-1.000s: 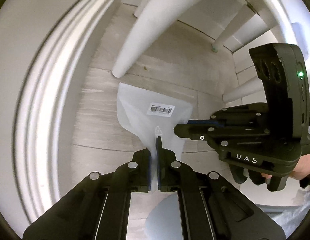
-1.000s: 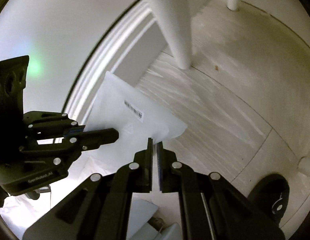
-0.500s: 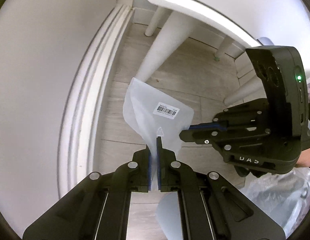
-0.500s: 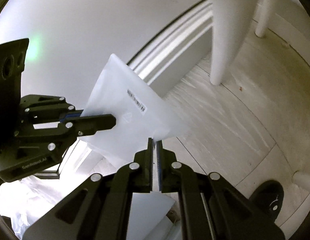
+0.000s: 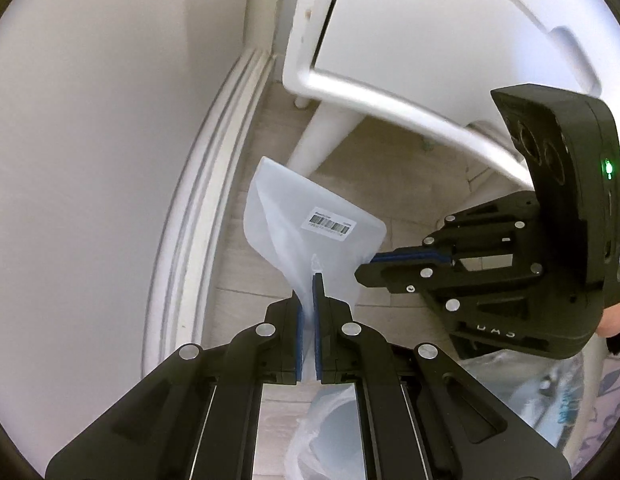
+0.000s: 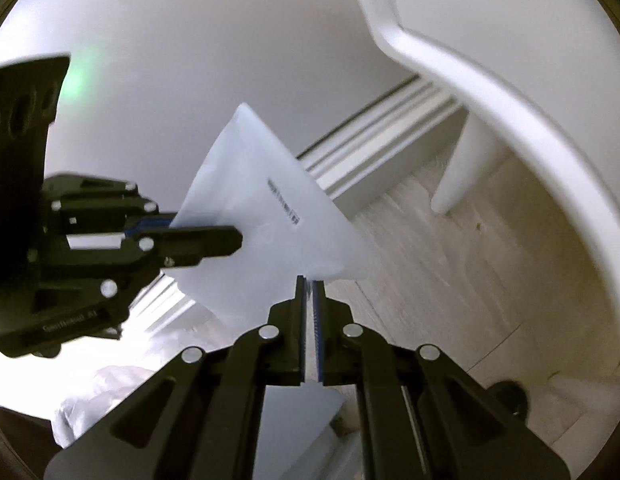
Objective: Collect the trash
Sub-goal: 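Lift the white bag with the right tool and carry it over the bin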
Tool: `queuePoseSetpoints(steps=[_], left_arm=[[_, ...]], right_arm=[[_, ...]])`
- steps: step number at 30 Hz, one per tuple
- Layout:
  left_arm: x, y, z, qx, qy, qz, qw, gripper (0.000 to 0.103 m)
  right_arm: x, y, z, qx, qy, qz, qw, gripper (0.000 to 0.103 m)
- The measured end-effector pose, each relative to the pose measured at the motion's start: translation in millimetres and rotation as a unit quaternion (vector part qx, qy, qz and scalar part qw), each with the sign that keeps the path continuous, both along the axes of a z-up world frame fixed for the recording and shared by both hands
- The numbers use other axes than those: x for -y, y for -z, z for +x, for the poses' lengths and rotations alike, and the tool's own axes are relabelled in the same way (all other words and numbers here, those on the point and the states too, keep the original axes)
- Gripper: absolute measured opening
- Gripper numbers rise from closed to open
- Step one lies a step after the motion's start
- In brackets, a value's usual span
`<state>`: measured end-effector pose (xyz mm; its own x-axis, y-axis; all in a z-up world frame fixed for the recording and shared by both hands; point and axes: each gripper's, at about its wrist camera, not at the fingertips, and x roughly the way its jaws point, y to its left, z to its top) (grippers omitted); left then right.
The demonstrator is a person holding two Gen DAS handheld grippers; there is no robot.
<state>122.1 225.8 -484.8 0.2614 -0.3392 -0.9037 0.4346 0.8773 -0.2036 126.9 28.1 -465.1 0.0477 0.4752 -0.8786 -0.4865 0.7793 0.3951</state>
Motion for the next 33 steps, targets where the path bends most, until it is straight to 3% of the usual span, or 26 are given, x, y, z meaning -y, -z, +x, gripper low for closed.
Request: queuePoseSetpoints(steps=[13,21,26,33], left_arm=[[-10,-83,-33,0.052,-0.024,0.003,0.9984,0.003],[-19,-154,-90,0.085,-0.065,-0.013,0.9941,0.003],[-17,-184,-129,0.099,-0.083,-0.013,0.9916,0.003],[3,-207,-187,0.1,-0.108,-0.009,0.9891,0.003]], right_arm=[[-2,-95,-12,0.067,-0.022,0.018,0.997,0.006],[-2,-182,-69,0.095,-0.049,0.042,0.993,0.006],[6,-226,-103,0.11,-0.065,0.055,0.99,0.006],[17,-249,-153,0.09,-0.098,0.057,0.989,0.006]])
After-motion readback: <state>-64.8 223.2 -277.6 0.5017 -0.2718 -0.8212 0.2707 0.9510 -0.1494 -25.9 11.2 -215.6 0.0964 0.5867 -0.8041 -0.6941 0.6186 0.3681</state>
